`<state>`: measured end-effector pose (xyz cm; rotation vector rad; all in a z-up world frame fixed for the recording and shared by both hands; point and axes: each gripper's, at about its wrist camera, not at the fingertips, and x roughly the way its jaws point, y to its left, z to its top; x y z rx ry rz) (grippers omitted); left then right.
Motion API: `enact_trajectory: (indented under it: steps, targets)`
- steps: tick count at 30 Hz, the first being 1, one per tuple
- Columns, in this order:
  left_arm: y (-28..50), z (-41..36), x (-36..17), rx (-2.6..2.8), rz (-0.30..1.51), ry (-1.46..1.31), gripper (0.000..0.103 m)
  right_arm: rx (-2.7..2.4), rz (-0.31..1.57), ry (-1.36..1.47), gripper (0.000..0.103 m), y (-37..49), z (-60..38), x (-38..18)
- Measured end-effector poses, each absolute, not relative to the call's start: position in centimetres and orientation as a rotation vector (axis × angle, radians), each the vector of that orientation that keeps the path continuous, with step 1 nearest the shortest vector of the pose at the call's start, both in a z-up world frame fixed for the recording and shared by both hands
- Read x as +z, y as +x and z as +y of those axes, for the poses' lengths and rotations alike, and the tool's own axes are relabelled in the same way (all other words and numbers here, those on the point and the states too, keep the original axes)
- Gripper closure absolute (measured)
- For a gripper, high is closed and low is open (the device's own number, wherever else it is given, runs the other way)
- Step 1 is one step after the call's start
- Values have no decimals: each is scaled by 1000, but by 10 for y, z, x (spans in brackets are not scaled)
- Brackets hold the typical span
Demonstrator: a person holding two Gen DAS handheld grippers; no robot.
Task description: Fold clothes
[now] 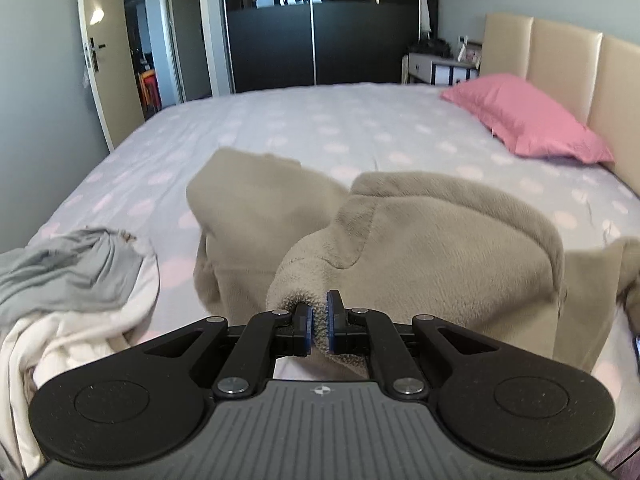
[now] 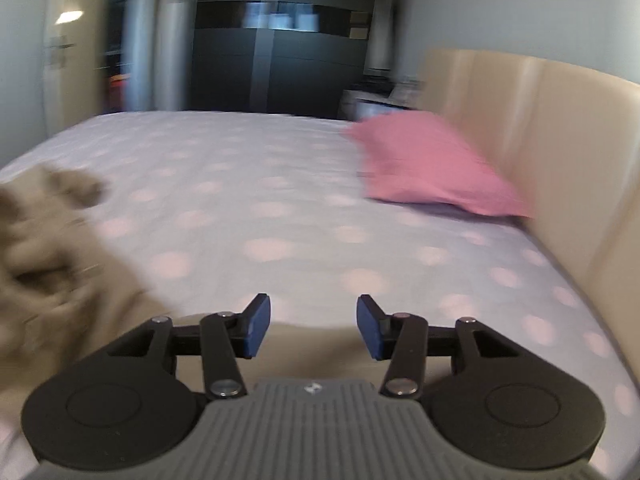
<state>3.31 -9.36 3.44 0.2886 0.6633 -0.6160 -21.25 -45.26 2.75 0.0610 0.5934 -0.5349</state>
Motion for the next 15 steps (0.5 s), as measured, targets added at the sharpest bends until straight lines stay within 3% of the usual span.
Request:
enact_trajectory:
  steps: [6, 8, 12, 15]
  targets:
    - [5, -81, 25, -670, 671, 259, 91, -226, 686, 67, 44, -195, -397, -4]
    - [-5, -81, 23, -680, 666, 252, 83, -163, 719, 45, 41, -192, -379, -15]
    - [-25, -83, 19, -699, 652, 252, 56, -36, 783, 1, 37, -187, -343, -37]
    - [-40, -89, 17, -738, 660, 269, 55, 3, 822, -48, 37, -183, -324, -54]
